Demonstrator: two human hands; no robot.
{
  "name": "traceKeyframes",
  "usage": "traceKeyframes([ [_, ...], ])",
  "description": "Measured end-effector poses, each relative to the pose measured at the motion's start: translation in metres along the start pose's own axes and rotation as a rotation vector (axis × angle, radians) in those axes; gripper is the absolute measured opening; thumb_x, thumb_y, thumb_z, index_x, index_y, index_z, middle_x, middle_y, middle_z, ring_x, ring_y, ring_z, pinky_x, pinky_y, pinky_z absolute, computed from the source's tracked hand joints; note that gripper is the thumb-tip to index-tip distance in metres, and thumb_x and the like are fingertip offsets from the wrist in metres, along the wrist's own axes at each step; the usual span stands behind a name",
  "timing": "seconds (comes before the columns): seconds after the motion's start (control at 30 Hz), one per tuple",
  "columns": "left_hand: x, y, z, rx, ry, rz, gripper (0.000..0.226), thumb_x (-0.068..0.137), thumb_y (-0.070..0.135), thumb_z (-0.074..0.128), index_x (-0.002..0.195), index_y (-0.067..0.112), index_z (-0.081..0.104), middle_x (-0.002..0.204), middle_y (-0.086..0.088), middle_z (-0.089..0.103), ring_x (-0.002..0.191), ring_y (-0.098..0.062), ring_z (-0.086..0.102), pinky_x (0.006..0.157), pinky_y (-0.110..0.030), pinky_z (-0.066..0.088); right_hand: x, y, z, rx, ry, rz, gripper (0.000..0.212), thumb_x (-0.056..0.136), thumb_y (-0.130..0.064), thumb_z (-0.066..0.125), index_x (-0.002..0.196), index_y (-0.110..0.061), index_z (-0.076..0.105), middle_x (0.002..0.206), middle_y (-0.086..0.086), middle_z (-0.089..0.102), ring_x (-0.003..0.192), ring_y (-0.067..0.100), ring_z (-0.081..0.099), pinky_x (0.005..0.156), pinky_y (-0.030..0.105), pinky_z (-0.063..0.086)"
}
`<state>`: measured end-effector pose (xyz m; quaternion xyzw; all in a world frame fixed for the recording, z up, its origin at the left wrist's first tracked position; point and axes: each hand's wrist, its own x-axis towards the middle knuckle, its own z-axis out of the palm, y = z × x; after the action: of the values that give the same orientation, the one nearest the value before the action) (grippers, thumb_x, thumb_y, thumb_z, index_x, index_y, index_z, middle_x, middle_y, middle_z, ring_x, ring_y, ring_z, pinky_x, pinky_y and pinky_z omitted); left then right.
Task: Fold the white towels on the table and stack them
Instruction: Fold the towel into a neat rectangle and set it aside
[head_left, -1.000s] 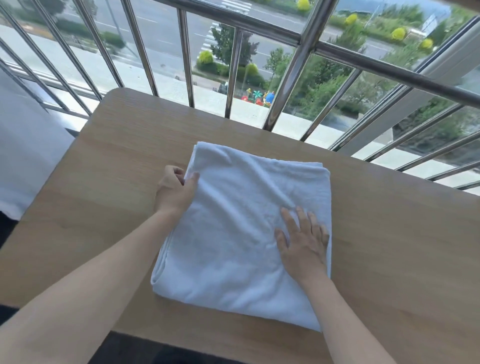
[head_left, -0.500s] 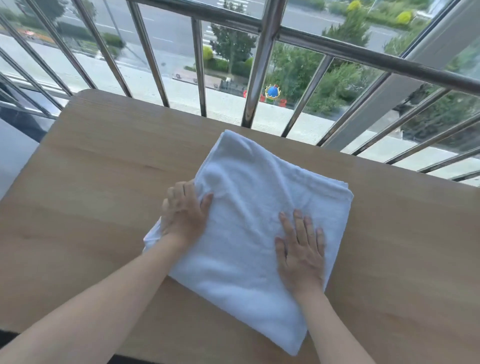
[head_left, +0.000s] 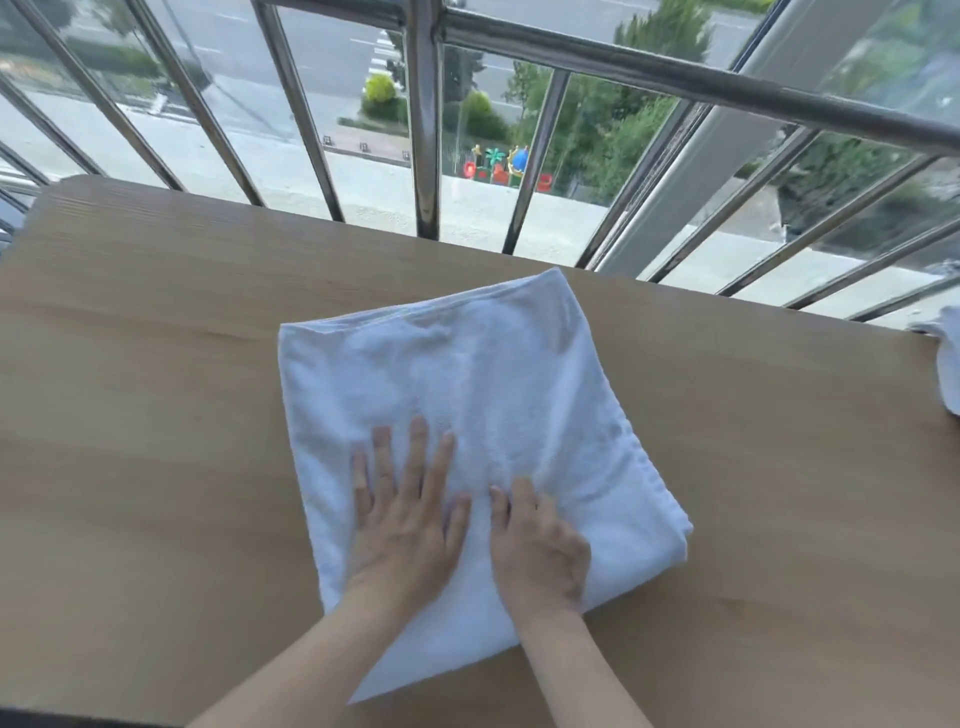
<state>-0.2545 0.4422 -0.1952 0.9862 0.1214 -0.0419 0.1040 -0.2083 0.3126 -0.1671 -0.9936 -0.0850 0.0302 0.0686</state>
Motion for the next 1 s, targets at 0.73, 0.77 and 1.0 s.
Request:
traceKeyframes([
  [0.73,0.203,-0.068,-0.069,-0.304,0.209,-0.066,0.049,0.097,0.01,0.058,0.145,0.011,0.049,0.157,-0.009,0.039,0.141,-0.031,0.032,0.117,-0.043,0.027,0.22,0.039,-0.021,0.196,-0.031,-0.194,0.042,0.103,-0.017,0.041,0.145,-0.019,0.048,0.153,0.004,0.043,0.149,0.026,0.023,0.121,0.042,0.006],
  [0.77,0.212,-0.072,-0.071,-0.35,0.198,-0.078,0.049,0.096,0.01,0.06,0.145,0.013,0.05,0.152,-0.009,0.044,0.137,-0.031,0.038,0.115,-0.042,0.03,0.229,0.041,-0.022,0.205,-0.03,-0.189,0.038,0.103,-0.017,0.041,0.139,-0.018,0.052,0.145,0.003,0.05,0.148,0.027,0.026,0.121,0.042,0.006],
  [1.0,0.245,-0.082,-0.072,-0.612,0.289,-0.095,0.012,0.089,0.014,0.073,0.091,0.025,0.068,0.095,0.016,0.053,0.089,-0.003,0.057,0.082,-0.02,0.041,0.247,0.05,-0.025,0.28,0.191,-0.265,0.009,0.094,-0.006,0.06,0.094,-0.012,0.067,0.092,0.005,0.068,0.09,0.029,0.06,0.099,0.048,0.041],
])
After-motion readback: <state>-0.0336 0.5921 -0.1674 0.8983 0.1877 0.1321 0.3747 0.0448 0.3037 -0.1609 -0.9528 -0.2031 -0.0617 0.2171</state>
